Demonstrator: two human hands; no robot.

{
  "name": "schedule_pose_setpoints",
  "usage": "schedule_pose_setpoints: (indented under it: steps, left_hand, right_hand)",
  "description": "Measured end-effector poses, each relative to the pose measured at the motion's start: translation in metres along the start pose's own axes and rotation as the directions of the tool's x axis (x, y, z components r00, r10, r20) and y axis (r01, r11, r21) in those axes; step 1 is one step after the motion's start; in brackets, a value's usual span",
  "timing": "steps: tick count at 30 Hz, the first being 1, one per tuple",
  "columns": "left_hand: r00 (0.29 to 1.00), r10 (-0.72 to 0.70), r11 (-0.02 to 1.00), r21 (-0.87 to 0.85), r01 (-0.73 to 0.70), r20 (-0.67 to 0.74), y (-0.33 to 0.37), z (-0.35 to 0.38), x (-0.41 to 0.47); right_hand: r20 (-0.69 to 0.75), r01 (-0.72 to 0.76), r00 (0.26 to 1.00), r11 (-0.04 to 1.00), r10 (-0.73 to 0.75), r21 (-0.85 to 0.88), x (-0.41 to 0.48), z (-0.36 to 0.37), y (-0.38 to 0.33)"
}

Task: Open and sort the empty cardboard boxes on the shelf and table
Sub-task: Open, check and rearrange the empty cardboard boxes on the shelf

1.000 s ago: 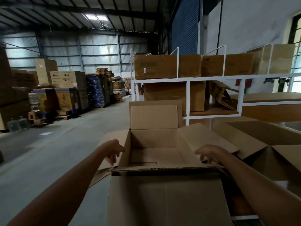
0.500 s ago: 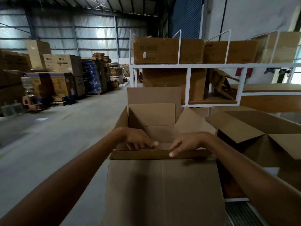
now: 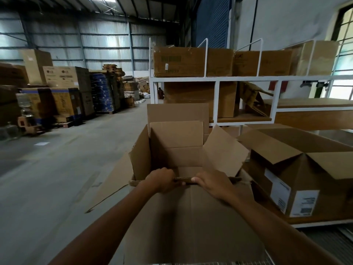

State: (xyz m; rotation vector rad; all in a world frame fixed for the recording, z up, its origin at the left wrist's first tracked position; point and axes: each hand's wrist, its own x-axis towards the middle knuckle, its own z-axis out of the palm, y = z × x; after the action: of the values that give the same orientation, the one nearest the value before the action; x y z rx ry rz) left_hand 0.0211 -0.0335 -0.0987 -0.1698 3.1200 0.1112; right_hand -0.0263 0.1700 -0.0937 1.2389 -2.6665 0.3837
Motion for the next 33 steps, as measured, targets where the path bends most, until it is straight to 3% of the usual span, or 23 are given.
schedule_pose_setpoints:
  steps: [8, 13, 17, 20, 23, 27, 30, 33]
  left_hand:
    - [0.985, 0.018, 1.000, 0.025, -0.014, -0.172, 0.005, -0.009, -0.006]
    - [0.949, 0.100, 0.995, 0.009, -0.101, -0.298, 0.030, 0.007, -0.010]
    - [0.856, 0.120, 0.980, -0.079, -0.184, -0.503, 0.054, 0.022, -0.019]
    - [0.726, 0.147, 0.923, -0.170, -0.345, -0.671, 0.081, 0.040, -0.039]
    - [0.638, 0.044, 0.836, -0.321, -0.446, -0.769, 0.117, 0.059, -0.063]
    - [0.752, -0.196, 0.646, -0.660, -0.383, -0.629, 0.185, 0.089, -0.086]
    - [0.847, -0.117, 0.558, -0.740, -0.375, -0.518, 0.242, 0.108, -0.082]
    - [0.879, 0.011, 0.543, -0.735, -0.405, -0.476, 0.295, 0.112, -0.064]
  right_hand:
    - [-0.019, -0.077, 0.997, 0.997, 0.077, 0.030, 0.001, -0.002, 0.008]
    - [-0.115, -0.124, 0.986, 0.992, 0.121, -0.016, -0.018, 0.011, 0.004]
    - [-0.182, -0.126, 0.974, 0.991, 0.133, 0.052, -0.039, 0.011, 0.009]
    - [-0.239, -0.101, 0.959, 0.970, 0.154, 0.220, -0.068, 0.009, 0.014]
    - [-0.240, -0.163, 0.929, 0.894, 0.282, 0.418, -0.107, 0.008, 0.028]
    - [-0.278, -0.205, 0.846, 0.759, 0.456, 0.618, -0.170, 0.009, 0.062]
    - [-0.261, -0.275, 0.756, 0.653, 0.601, 0.705, -0.219, 0.004, 0.094]
    - [-0.256, -0.312, 0.691, 0.598, 0.676, 0.738, -0.261, -0.002, 0.127]
